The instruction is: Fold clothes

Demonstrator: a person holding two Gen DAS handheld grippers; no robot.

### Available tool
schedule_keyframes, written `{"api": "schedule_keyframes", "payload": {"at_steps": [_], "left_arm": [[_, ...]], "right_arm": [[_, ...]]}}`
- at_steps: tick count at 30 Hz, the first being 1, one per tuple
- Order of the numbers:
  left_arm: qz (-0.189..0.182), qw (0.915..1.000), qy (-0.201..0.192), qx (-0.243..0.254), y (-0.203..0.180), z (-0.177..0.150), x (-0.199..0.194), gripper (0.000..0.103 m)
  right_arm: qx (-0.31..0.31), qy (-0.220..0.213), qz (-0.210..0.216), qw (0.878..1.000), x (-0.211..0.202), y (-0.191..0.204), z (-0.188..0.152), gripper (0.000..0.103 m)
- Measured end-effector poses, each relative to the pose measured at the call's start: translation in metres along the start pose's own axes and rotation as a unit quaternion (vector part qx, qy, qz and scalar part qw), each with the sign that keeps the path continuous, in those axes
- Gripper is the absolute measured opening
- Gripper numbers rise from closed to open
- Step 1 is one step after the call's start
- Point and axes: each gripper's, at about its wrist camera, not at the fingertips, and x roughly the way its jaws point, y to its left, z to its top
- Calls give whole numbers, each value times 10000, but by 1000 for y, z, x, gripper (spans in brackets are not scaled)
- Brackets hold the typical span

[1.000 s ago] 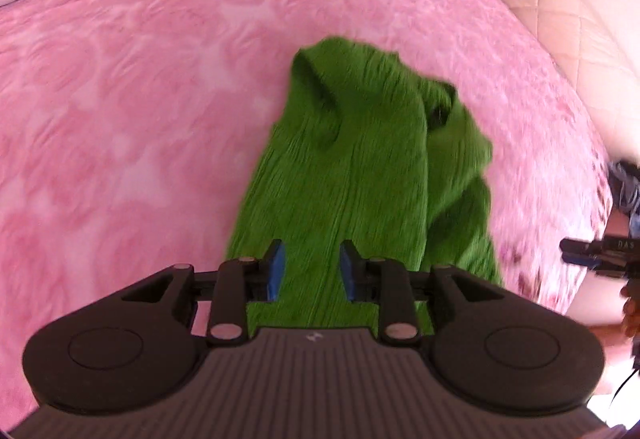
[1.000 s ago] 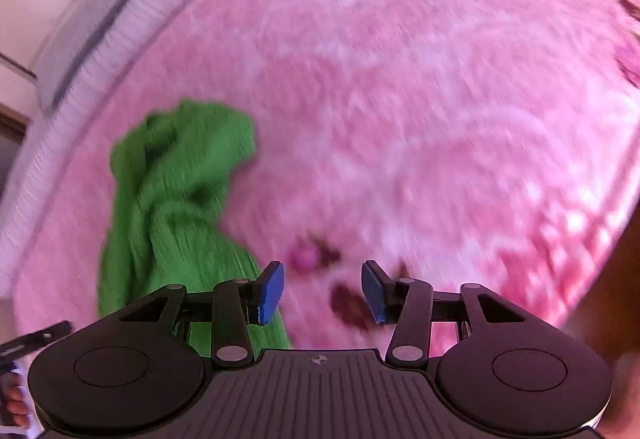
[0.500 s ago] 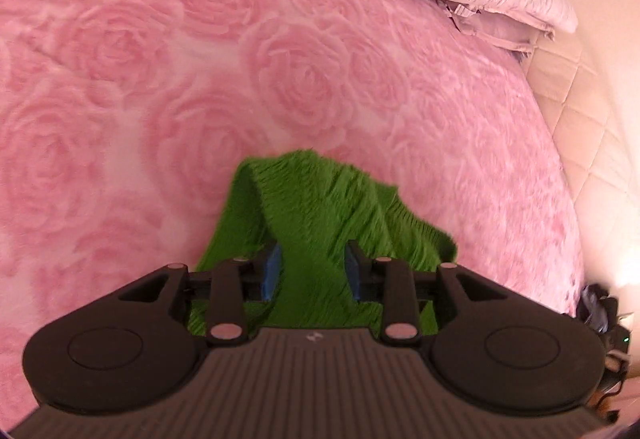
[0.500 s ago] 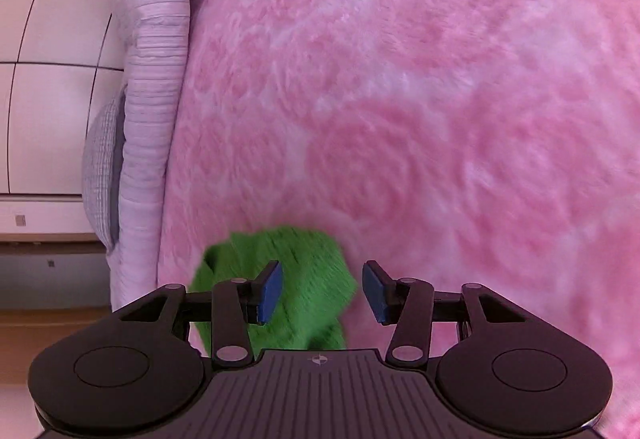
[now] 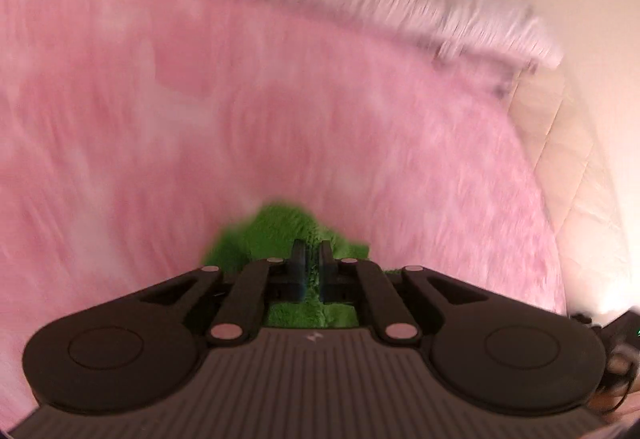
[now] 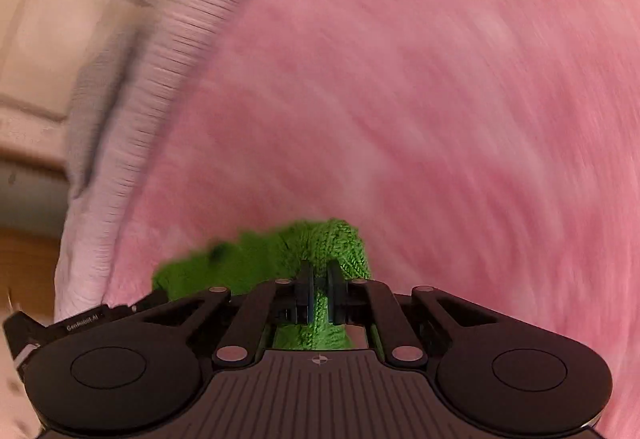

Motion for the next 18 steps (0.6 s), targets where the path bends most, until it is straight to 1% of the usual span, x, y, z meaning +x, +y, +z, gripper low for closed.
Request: {"api": "schedule_keyframes", "payload": {"at_steps": [2, 4, 5, 6, 7, 8, 9, 10, 11, 13, 14, 16, 18], "left_arm": [[147, 9982, -557, 167, -2, 22, -29, 2], [354, 9926, -1119, 313, -2, 42, -58, 3], [551, 9883, -1377, 358, 0, 50, -68, 3], [826, 9824, -1622, 415, 2, 56, -76, 3], [1119, 9764, -1786, 480, 4, 62, -80, 3], [1373, 9731, -1778, 517, 8, 66, -81, 4], [1571, 9719, -1676, 520, 13, 69, -79, 7], [1674, 9713, -1621, 478, 18, 69, -80, 7], [1635, 9729, -1586, 385, 25, 64, -82, 8], [1462, 9792, -1398, 183, 40, 47, -84, 20], [1376, 9831, -1204, 77, 47, 35, -85, 21], [1347, 9876, -793, -160, 63, 1, -85, 21], [1404, 9888, -355, -363, 76, -39, -88, 21]], "right_arm": [[-602, -275, 284, 9974, -8, 38, 23, 4], [-1268, -591, 511, 9889, -11, 80, 43, 4], [-1541, -736, 628, 9833, -10, 98, 50, 4], [-1760, -838, 697, 9783, -6, 114, 57, 4], [-1904, -882, 698, 9752, 1, 127, 64, 5], [-2006, -837, 650, 9739, 11, 139, 72, 8], [-2026, -708, 481, 9755, 21, 145, 78, 13], [-2009, -633, 237, 9773, 29, 149, 81, 29], [-2005, -600, 35, 9779, 32, 150, 83, 45], [-2056, -624, -76, 9766, 26, 141, 75, 47], [-2094, -565, -91, 9761, 23, 135, 71, 48], [-2124, -151, -223, 9768, 19, 116, 54, 48], [-2082, 309, -461, 9765, 14, 93, 29, 48]]}}
